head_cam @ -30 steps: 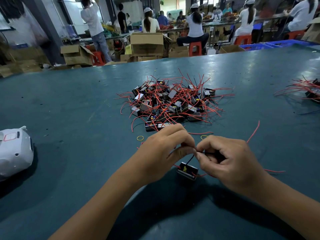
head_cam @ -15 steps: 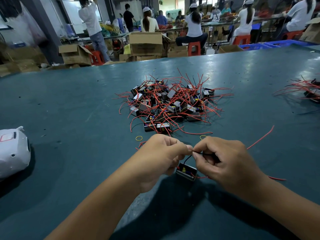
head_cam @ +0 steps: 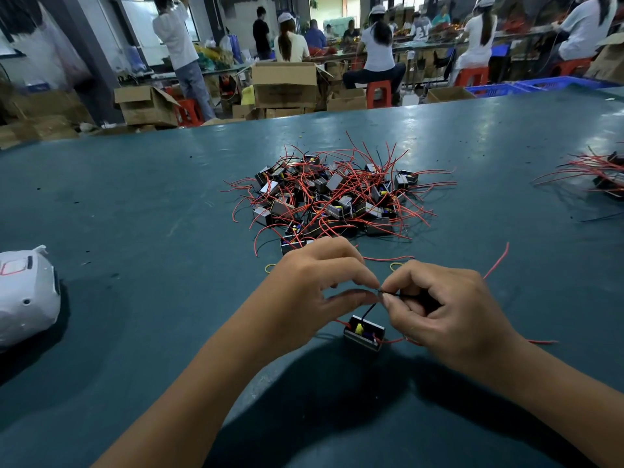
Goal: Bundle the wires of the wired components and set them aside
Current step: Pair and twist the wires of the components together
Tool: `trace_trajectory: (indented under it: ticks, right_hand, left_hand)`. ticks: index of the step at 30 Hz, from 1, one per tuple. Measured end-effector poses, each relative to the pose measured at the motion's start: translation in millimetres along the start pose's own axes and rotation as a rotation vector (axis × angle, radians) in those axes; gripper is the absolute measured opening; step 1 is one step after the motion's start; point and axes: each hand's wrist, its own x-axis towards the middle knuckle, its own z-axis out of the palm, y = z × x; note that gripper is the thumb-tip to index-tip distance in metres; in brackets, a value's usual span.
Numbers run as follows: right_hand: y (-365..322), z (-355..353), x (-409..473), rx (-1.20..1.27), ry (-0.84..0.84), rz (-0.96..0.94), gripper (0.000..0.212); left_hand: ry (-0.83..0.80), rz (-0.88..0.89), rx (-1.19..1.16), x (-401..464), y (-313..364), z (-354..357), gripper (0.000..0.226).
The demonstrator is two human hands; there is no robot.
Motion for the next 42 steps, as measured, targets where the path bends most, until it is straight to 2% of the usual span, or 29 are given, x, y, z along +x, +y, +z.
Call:
trace_trajectory:
  ticks: [4, 8, 10, 14, 18, 23, 29, 35, 38, 42]
  right_hand:
    - [-1.4, 0.3, -0.5, 0.022, -0.022, -0.019, 0.006]
    - [-3.3, 1.0, -1.0, 0.030, -0.022, -0.038, 0.008]
    - [-3.3, 1.1, -1.1, 0.012, -0.030, -0.051, 0.008]
    - [-3.2, 0.5, -1.1, -0.080, -0.031, -0.077, 0.008]
    - [-4.2, 0.7, 0.3, -0.114, -0.025, -0.074, 0.007]
    - [-2.2, 1.7, 0.5, -0.030, -0.014, -0.020, 0.010]
    - [-4.3, 0.8, -1.0, -0.067, -0.022, -0.041, 0.009]
    - [-6.3, -1.0, -1.7, -0.083, -0.033, -0.070, 0.008]
    - [-5.8, -1.1, -1.8, -0.092, -0.026, -0.062, 0.002]
    - [-6.8, -1.0, -0.9, -0.095, -0.019, -0.060, 0.004]
  left_hand:
    - [0.025, 0.118, 0.066, -0.4, -3.8, -0.6, 0.008]
    - [0.021, 0.131, 0.096, -0.9, -5.1, 0.3, 0.013]
    - [0.008, 0.097, 0.075, -1.2, -4.4, 1.4, 0.012]
    - [-0.092, -0.089, -0.112, -1.9, -2.1, 1.5, 0.010]
    - [-0.124, -0.232, -0.218, -2.4, -0.4, 3.5, 0.011]
    - [-0.141, -0.258, -0.252, -2.6, -1.2, -2.2, 0.007]
    - [-0.165, -0.299, -0.305, -3.3, -1.0, 0.9, 0.009]
    - [-0.190, -0.390, -0.483, -3.2, 0.7, 5.2, 0.013]
    - [-0.191, -0.434, -0.549, -3.8, 1.7, 7.9, 0.018]
    - [-0.209, -0.422, -0.508, -3.7, 3.7, 9.2, 0.020]
